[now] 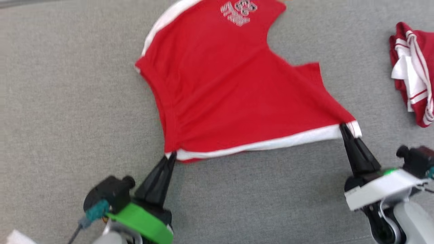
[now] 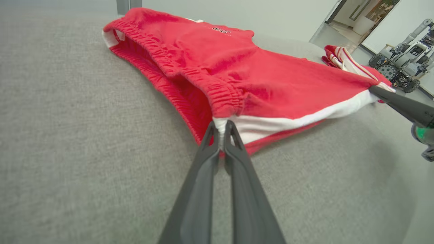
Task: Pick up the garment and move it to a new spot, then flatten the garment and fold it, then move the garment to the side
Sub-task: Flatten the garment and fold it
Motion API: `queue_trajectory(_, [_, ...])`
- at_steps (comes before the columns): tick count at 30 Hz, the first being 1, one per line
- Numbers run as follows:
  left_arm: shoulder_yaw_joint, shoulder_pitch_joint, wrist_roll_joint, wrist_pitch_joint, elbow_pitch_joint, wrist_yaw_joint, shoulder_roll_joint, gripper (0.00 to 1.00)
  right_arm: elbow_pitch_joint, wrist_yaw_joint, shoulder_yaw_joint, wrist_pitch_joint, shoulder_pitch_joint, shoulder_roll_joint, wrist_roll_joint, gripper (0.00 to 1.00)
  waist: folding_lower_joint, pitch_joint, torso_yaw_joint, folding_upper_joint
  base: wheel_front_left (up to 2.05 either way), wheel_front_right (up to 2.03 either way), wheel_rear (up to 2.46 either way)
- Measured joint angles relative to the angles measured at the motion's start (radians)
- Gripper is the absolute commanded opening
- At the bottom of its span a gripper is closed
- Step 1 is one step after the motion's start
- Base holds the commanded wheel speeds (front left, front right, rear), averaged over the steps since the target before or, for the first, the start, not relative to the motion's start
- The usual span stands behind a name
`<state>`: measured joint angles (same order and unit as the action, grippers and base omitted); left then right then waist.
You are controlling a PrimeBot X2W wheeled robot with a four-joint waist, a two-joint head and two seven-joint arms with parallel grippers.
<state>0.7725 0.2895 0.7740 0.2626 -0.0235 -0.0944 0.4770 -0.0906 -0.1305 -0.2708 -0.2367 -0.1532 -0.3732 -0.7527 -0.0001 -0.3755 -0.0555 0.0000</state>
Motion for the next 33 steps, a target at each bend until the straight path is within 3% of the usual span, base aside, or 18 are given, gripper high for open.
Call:
queue_trajectory(5, [-0.054, -0.265, -0.014, 0.0, 0.112, -0.069, -0.025, 0.0, 0.074, 0.0, 0.046, 0.004, 0.234, -0.005, -0.002, 0.0, 0.0, 0.11, -0.013, 0.0, 0.0, 0.0, 0.0])
queue_trajectory(8, [-0.078, -0.376, -0.019, 0.0, 0.146, -0.068, -0.058, 0.0, 0.128, -0.001, 0.103, 0.019, 0.35, -0.004, -0.003, 0.0, 0.0, 0.17, -0.015, 0.0, 0.0, 0.0, 0.0])
queue_trajectory(13, [-0.082, -0.405, -0.024, 0.0, 0.148, -0.02, -0.101, 0.0, 0.176, 0.0, 0.151, 0.078, 0.358, 0.011, 0.017, 0.0, -0.0001, 0.212, -0.001, 0.0, 0.0, 0.0, 0.0])
queue_trajectory(21, [-0.117, -0.191, 0.032, -0.044, 0.099, 0.053, -0.172, 0.0, 0.142, 0.0, 0.168, 0.217, 0.018, -0.007, 0.062, 0.0, 0.0, 0.154, 0.024, 0.0, 0.0, 0.0, 0.0])
queue_trajectory(33, [-0.119, 0.072, 0.053, -0.109, -0.054, 0.104, -0.282, 0.0, -0.069, 0.0, 0.128, 0.475, -0.419, -0.071, 0.063, 0.0, 0.0001, 0.024, 0.208, 0.0, 0.0, 0.0, 0.0])
